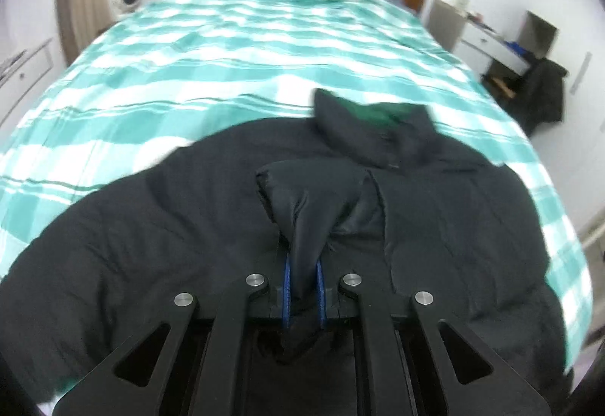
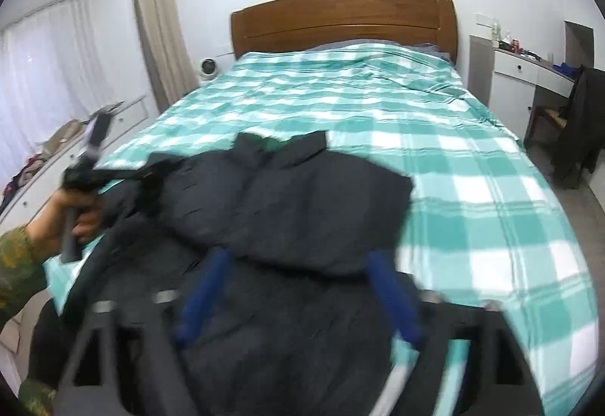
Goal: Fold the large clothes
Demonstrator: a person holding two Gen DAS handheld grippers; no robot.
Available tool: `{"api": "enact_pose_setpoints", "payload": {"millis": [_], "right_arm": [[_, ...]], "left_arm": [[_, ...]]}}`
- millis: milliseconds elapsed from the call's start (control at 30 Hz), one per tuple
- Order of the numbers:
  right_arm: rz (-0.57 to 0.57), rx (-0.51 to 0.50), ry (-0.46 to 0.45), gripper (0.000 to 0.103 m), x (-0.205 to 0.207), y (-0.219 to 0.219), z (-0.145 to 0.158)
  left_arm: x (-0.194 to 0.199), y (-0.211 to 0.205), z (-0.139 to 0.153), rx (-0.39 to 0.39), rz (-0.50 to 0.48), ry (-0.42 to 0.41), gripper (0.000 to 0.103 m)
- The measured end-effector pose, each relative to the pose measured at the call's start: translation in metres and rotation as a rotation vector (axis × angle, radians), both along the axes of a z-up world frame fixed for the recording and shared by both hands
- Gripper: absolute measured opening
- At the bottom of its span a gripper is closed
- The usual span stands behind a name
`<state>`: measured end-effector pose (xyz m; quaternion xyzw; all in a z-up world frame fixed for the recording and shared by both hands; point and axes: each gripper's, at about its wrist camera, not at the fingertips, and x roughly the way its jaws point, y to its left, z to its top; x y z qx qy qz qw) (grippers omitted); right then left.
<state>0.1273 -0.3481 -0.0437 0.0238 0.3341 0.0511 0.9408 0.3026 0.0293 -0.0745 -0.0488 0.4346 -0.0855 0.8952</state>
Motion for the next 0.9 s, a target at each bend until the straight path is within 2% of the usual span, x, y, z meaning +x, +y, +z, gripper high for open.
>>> {"api": "enact_pose_setpoints", "payload": {"millis": [100, 267, 333, 400, 433, 467, 533, 667, 800, 900], "right_arm": [[-0.037, -0.008, 0.061, 0.048, 0.057, -0.014, -0.012], [0.014, -0.002, 0.14, 0.047, 0.136, -0.001, -0.049], [-0.006, 0.011, 0.203, 0.047, 0.16, 0.002, -0.076], [-0.015, 0.022, 0.324, 0.044, 0.178, 0.002, -0.115], [-0.013, 0.034, 0.36, 0.044, 0.182, 0.002, -0.132], [-0.012, 0.042, 0.351, 0.044, 0.181, 0.003, -0.139], [-0.017, 0.035, 0.339, 0.044, 0.179, 0.004, -0.141], [-0.022, -0.006, 0.359, 0.044, 0.173, 0.008, -0.125], [0.029, 0.016, 0.292, 0.046, 0.133, 0.015, -0.092], [0.042, 0.003, 0.362, 0.046, 0.121, 0.021, -0.112]], "left_arm": [[0.014, 0.017, -0.028, -0.038, 0.05, 0.052, 0.009], [0.018, 0.024, -0.066, -0.025, 0.065, 0.074, 0.012], [0.015, 0.027, -0.075, -0.033, 0.065, 0.08, 0.015], [0.017, 0.032, -0.084, -0.072, 0.071, 0.091, 0.017], [0.018, 0.032, -0.086, -0.091, 0.071, 0.093, 0.018], [0.018, 0.035, -0.088, -0.105, 0.07, 0.094, 0.019], [0.017, 0.036, -0.091, -0.114, 0.064, 0.09, 0.019], [0.019, 0.035, -0.095, -0.117, 0.057, 0.083, 0.019], [0.02, 0.035, -0.094, -0.119, 0.057, 0.08, 0.019], [0.018, 0.032, -0.093, -0.102, 0.057, 0.072, 0.02]]}}
